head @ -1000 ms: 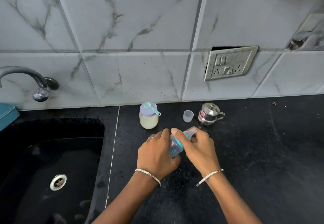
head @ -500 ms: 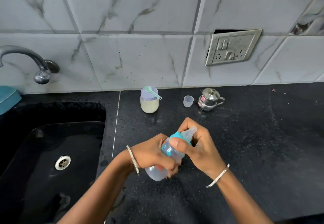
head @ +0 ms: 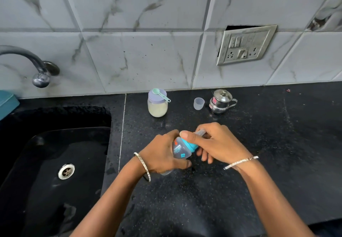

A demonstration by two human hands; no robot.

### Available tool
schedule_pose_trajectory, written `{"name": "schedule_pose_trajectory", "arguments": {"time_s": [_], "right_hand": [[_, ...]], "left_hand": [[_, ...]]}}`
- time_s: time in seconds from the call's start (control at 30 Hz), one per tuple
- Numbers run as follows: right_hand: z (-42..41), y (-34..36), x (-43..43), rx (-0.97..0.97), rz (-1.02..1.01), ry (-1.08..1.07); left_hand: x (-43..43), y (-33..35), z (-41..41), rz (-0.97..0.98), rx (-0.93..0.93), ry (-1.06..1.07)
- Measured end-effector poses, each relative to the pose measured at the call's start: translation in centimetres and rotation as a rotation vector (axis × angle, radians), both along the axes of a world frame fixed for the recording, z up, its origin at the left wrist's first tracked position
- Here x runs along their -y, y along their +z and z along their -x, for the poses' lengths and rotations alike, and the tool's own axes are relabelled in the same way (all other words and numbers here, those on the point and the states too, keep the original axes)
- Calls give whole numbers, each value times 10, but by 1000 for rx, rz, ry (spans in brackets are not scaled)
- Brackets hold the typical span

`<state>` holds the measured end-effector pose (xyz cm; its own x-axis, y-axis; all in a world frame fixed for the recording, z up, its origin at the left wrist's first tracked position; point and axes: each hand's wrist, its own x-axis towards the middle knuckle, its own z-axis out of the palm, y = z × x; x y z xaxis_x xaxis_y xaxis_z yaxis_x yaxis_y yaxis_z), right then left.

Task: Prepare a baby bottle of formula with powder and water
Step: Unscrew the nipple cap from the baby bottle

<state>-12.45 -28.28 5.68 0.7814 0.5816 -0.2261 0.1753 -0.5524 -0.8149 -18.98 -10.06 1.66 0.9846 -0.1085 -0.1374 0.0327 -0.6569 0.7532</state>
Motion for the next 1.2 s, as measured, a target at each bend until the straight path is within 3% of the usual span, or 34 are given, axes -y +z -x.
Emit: {"name": "schedule_pose_trajectory", "arguments": {"time_s": [0.13,0.23,0.37,0.5,0.7,0.9,1.03,1.2], "right_hand": [[-14,-5,14,-183,-172,168],[-20,-9,21,-192,-235,276],[-23,-16,21,-170,-290,258],[-28,-30,24,-64,-261,194],[-29,-46,25,12,-230,183],[-38,-52,31,-38,-319,187],[-44,-49,33,-71,-348,93],[-46,-73,39,135,-154,-249]], "left_hand": [[-2,-13,4,108,-29,4],[-3,-21,4,190,-45,-18],[-2,-37,-2,288,57,20],[-3,-55,-8,140,179,62],[2,-67,-9,142,94,70],[-2,-68,-8,519,-91,-11],[-2,-73,-8,580,-85,40],[6,-92,-10,452,90,258]]}}
